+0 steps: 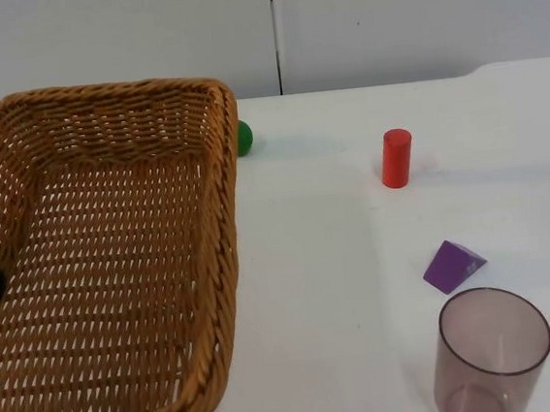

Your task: Pick up the basket with the left hand and place the triangular block into the basket with the right hand.

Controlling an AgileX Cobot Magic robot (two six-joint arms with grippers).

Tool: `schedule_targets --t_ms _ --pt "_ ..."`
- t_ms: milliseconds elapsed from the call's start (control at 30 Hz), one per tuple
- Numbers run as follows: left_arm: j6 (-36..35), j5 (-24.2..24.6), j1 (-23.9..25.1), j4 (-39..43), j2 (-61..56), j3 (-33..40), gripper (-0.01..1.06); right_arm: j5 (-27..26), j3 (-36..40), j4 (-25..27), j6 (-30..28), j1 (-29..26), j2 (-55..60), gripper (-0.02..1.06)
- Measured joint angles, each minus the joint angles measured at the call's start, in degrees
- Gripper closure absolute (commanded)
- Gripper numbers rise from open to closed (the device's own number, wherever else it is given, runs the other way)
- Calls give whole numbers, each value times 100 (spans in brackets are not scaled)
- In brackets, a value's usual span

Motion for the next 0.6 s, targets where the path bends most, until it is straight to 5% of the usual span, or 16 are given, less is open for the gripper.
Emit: schedule_targets --t_ms 300,600 --pt "8 0 0 0 0 0 105 69 -104 891 -1076 0 294 0" --pt "8 0 0 0 0 0 105 441 -819 1049 -1672 0 1644 4"
